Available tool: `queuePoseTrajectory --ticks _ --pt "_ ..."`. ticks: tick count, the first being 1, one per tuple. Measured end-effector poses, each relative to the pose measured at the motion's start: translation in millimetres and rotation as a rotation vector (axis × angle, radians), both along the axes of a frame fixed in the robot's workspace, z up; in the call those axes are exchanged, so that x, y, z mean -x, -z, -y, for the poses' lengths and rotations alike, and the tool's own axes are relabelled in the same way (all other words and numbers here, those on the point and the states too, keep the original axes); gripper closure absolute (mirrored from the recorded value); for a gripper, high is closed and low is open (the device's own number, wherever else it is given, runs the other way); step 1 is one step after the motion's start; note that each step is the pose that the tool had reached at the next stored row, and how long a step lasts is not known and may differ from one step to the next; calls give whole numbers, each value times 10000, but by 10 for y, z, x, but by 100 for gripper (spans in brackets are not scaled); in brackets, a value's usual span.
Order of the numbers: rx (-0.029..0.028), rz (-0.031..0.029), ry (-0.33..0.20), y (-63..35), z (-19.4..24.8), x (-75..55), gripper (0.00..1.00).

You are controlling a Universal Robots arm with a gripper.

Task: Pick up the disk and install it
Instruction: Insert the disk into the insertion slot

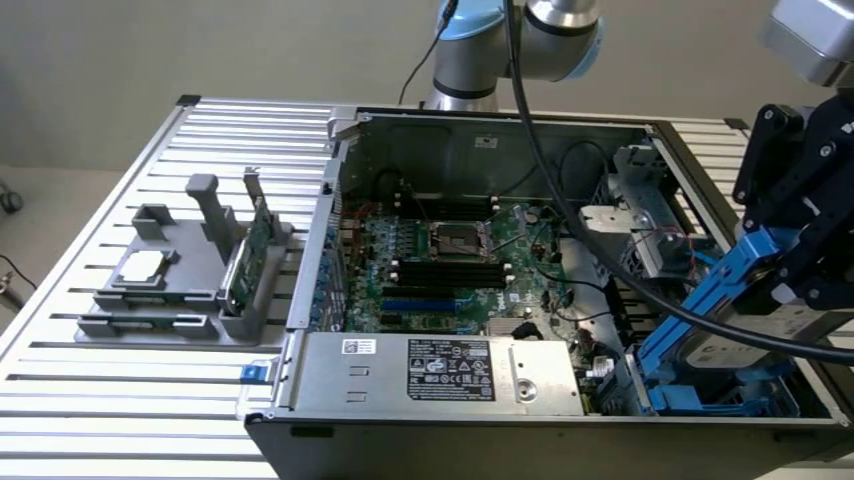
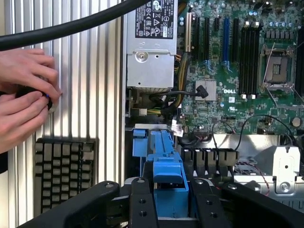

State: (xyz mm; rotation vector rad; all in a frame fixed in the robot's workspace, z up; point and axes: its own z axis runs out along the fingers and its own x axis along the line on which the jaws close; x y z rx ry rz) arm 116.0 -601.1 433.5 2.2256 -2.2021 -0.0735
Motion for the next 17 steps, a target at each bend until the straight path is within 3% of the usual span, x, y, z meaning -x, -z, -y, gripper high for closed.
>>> queuePoseTrajectory --ticks 17 --pt "17 -37 -1 159 -53 -20 67"
